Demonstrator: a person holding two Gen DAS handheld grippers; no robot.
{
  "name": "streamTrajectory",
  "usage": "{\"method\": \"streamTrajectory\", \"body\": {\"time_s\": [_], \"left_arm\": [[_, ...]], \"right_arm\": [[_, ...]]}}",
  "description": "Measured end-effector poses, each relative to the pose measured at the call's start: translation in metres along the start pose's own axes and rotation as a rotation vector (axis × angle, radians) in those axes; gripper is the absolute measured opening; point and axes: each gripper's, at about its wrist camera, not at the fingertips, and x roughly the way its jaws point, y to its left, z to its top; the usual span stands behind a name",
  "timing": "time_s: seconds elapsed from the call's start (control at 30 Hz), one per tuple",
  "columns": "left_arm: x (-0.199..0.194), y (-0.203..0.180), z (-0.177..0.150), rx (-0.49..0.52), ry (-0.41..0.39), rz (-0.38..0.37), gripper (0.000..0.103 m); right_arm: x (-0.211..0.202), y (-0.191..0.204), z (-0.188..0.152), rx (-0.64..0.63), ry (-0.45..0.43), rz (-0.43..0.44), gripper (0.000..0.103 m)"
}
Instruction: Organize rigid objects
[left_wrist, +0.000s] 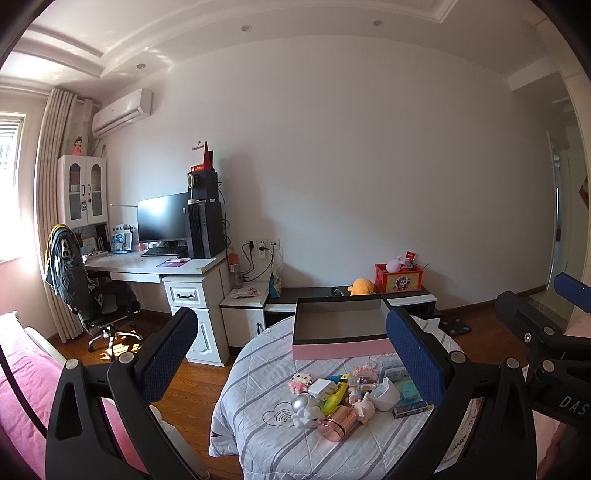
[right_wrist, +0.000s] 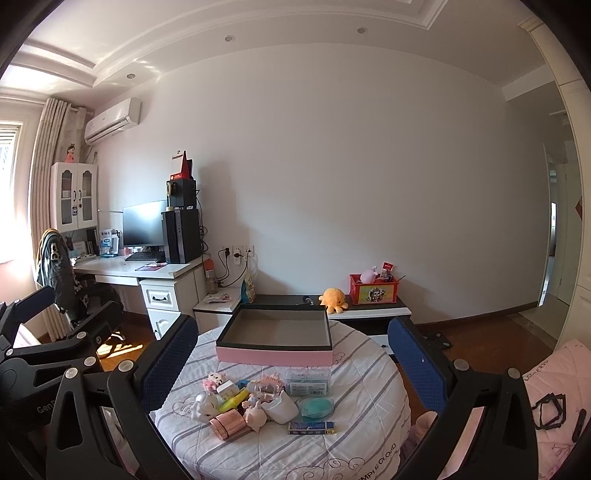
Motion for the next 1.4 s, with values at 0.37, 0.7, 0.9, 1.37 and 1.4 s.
{"method": "streamTrajectory", "body": {"time_s": [0.37,0.7,0.9,1.37,1.4], "left_arm": [[0.078,0.003,-0.053,-0.005,0.175,-0.022,0.103],[0.165,0.004,-0.148,0.025,0.433,-0.039,0.103],[0.182,0.011,-0.175,0.001,0.471,-0.056,0.103],[0.213,0.013,-0.205,0.044,0.55,-0.068,0.103],[0.215,0.012,-0.206,0.042,0.554,-0.067,0.103]], "right_arm": [[0.07,-0.024,-0.05,0.03,0.143,0.046,0.103],[0.15,-0.054,-0.133,0.057,0.353,0.055,0.103],[0.175,-0.066,-0.168,0.063,0.428,0.051,0.103],[0.218,-0.06,-0.202,0.041,0.541,0.049,0.103],[0.22,-0.059,-0.204,0.044,0.546,0.053,0.103]]}}
